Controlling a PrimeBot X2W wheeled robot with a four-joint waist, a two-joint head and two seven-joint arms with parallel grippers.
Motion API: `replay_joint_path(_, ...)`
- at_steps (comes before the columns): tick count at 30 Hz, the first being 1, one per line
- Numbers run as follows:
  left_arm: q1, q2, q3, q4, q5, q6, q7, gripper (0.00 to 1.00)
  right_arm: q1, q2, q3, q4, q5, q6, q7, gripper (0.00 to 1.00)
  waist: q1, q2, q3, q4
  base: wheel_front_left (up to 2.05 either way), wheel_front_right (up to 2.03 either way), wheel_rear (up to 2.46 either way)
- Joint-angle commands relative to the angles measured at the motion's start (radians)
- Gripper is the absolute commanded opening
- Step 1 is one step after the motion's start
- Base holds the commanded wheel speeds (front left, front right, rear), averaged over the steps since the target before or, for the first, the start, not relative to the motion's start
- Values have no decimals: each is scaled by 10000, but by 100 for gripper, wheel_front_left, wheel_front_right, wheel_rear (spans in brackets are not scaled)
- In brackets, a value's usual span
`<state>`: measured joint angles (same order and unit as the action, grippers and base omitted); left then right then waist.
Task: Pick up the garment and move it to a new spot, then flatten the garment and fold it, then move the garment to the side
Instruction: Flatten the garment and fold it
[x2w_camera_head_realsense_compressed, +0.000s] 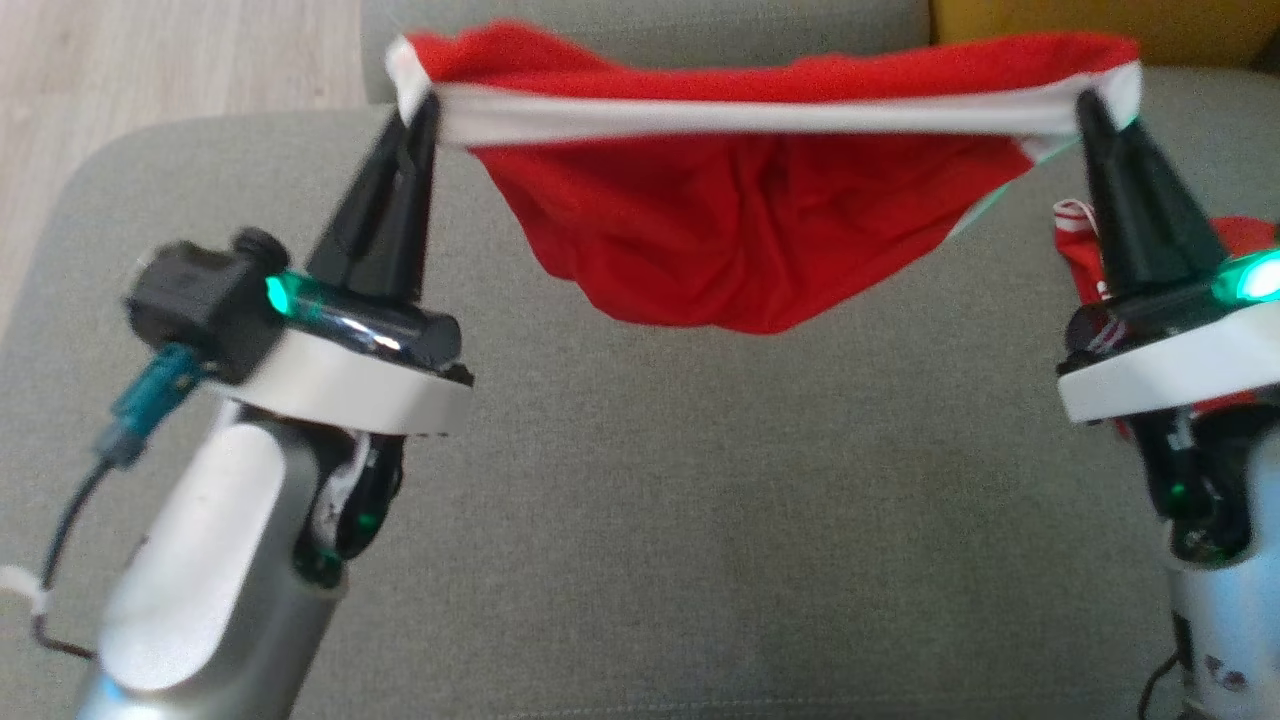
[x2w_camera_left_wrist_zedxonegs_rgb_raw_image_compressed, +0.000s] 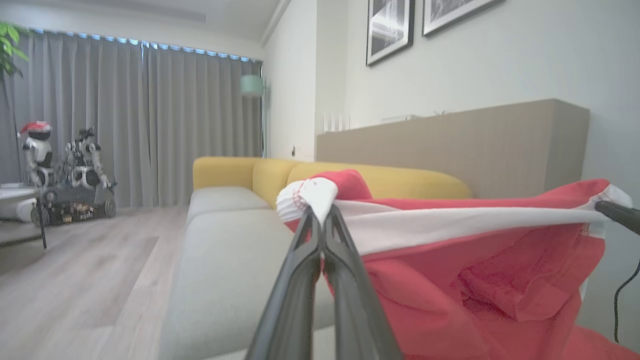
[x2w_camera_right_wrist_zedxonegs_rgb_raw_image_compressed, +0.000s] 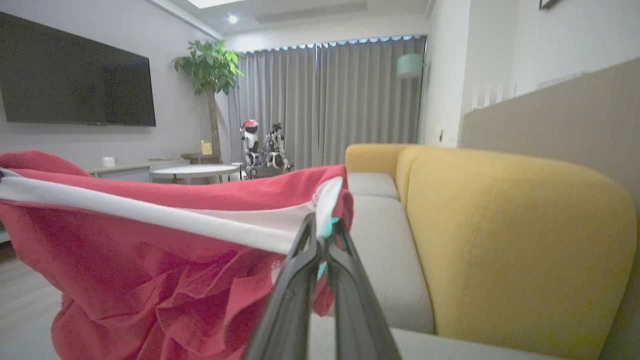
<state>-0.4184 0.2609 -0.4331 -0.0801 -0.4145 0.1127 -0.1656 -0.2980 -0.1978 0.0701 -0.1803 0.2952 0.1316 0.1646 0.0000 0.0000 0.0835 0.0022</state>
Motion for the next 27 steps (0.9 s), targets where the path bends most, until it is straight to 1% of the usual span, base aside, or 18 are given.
replay_joint_path(1,-704,382,580,-595,90,129,84,0,-404,-96,-29,-575,-86,-9,89,0,0,0,-171,45,0,0,0)
replay_joint_path(6,-681,676,748,-1877,283,448,520,0,-240,44,-258,-1487,-136,-9,509,0,0,0,-437,39,0,0,0)
replay_joint_path(10,-481,775,753,-2387,301,603,782,0,17,196,-271,-1768,-80,-9,703,0,0,0,-518,33,0,0,0)
replay_joint_path(19,-154,874,790,-2640,223,782,971,0,273,339,-279,-1888,-29,-9,867,0,0,0,-538,28,0,0,0)
replay_joint_path(27,-170,863,794,-2483,84,783,1002,0,212,393,-310,-1758,45,-9,924,0,0,0,-313,-2,0,0,0)
